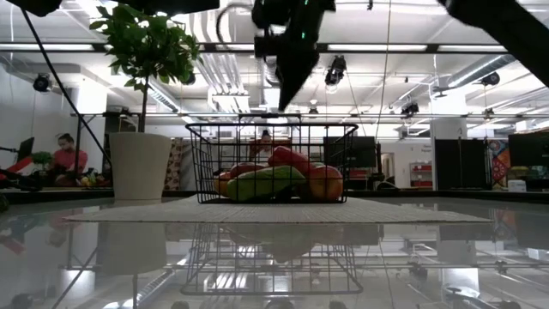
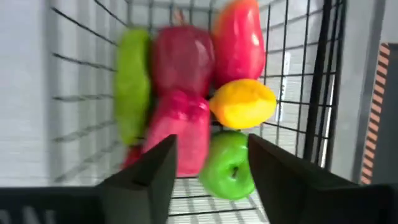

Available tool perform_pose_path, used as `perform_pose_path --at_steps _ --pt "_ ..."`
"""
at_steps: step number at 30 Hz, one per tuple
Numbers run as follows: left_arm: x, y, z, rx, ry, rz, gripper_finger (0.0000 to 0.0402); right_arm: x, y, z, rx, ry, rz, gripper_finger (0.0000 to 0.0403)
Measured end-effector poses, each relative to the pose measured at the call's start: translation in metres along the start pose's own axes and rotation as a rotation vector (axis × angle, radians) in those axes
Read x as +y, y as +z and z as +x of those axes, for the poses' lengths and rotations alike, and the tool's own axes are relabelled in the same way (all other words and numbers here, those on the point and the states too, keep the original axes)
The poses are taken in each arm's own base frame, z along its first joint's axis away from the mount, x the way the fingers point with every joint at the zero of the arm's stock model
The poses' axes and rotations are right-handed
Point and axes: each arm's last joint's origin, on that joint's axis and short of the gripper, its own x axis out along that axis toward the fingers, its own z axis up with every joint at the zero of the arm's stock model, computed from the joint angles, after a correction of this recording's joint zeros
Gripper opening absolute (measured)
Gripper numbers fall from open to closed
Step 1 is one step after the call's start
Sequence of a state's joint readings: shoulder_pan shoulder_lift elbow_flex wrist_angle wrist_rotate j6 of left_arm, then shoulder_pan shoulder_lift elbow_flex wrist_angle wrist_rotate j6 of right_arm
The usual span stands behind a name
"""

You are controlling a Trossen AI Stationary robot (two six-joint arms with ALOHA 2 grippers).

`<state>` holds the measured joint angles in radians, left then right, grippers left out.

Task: Build produce basket
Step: Put the pomegranate into the wire basket

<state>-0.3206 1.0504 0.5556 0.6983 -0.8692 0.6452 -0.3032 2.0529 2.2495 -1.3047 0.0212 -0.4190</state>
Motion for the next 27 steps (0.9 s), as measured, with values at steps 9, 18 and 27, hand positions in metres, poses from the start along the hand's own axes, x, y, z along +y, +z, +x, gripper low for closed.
perform_pose_path --at_steps 9,18,27 --pt "0.000 0.000 0.000 -0.001 0.000 0.016 0.0269 0.067 0.003 -0.058 -0.057 0.120 0.100 0.0071" --pt "0.000 0.000 0.000 -0.001 0.000 -0.001 0.0269 0.124 -0.024 -0.098 0.001 0.223 0.276 0.0019" --pt "-0.002 0.002 0.001 -0.005 -0.037 -0.078 0.0268 0.183 -0.072 -0.104 -0.030 0.198 0.329 0.0009"
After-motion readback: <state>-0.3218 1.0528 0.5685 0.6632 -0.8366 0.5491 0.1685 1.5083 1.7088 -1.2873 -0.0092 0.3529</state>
